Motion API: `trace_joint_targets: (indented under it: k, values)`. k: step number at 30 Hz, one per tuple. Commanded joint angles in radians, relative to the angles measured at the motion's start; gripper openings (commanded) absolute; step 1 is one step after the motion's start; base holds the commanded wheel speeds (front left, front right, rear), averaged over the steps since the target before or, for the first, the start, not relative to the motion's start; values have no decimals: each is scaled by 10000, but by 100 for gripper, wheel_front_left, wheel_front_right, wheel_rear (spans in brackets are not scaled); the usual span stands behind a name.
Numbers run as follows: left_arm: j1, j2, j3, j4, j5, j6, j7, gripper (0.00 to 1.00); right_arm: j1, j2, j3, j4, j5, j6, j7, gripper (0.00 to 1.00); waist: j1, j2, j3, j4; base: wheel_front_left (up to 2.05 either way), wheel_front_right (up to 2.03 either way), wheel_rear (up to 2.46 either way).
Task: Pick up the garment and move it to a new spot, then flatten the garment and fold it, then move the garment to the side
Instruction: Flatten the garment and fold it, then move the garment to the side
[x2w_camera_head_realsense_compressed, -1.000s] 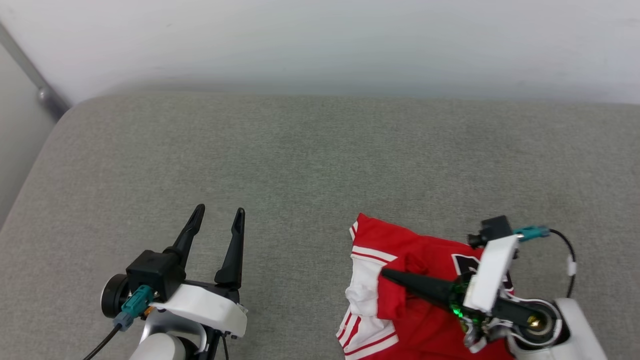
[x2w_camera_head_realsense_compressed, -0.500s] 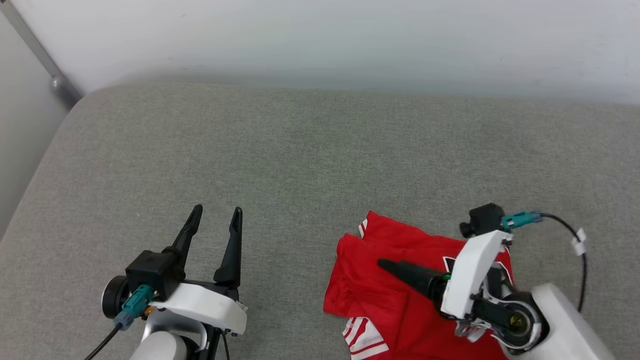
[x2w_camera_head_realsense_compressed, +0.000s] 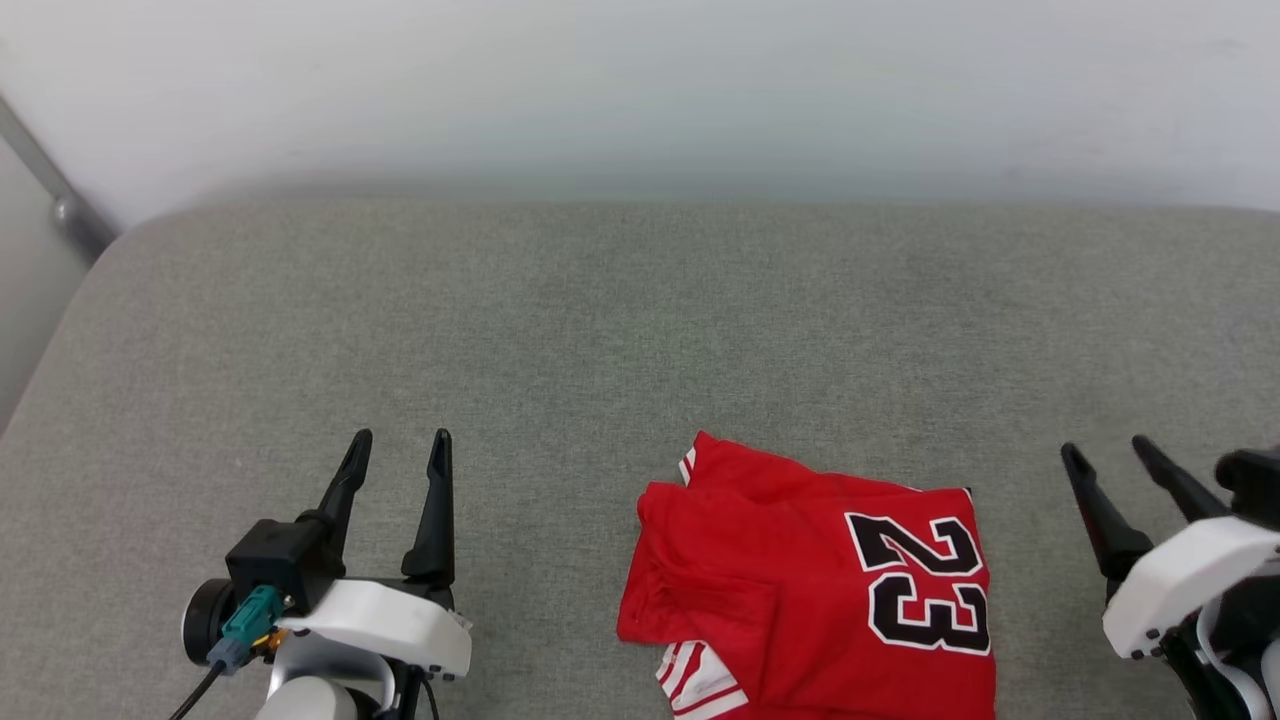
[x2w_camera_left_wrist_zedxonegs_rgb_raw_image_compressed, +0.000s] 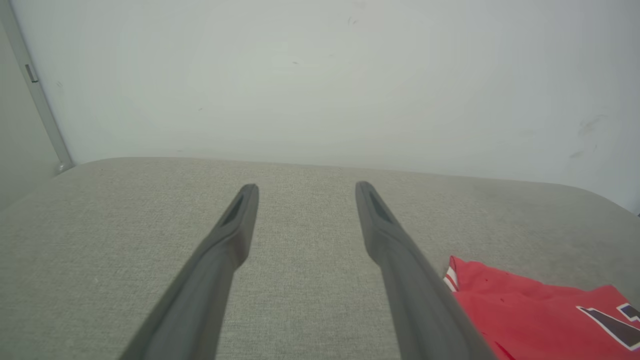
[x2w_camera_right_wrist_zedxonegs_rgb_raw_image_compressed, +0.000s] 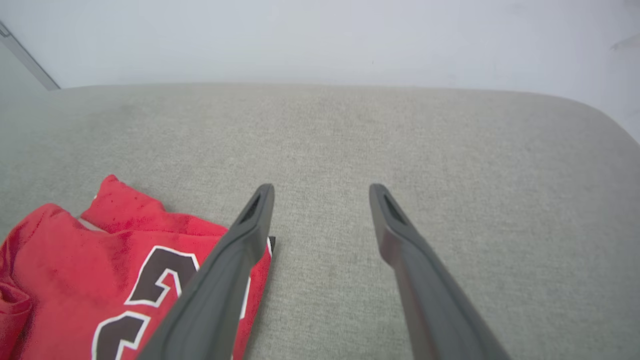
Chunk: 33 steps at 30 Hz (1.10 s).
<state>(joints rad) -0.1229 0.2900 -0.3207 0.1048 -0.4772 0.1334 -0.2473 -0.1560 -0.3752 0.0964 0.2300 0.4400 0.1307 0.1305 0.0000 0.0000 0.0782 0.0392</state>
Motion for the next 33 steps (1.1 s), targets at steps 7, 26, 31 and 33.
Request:
trace_joint_targets:
  k: [7, 26, 31, 33]
  values:
    - [353, 24, 15, 269, 8, -46, -100, 100, 1455, 921, -963, -1813, -1024, -1, -1782, 100, 0, 0, -515, -117, 0, 0, 0]
    - [857, 198, -43, 282, 71, 231, -100, 100, 3221, 2348, -1239, -4541, -1955, -1, -1355, 100, 0, 0, -905, -429, 0, 0, 0]
    - [731, 161, -12, 254, 16, 260, -105, 100, 3200, 2439, -1368, -4486, -1744, -1, -1058, 100, 0, 0, -848, -410, 0, 0, 0]
    - [753, 147, 35, 248, -5, 302, -116, 100, 3248, 2432, -1654, -4246, -1321, -1, -597, 100, 0, 0, -831, -395, 0, 0, 0]
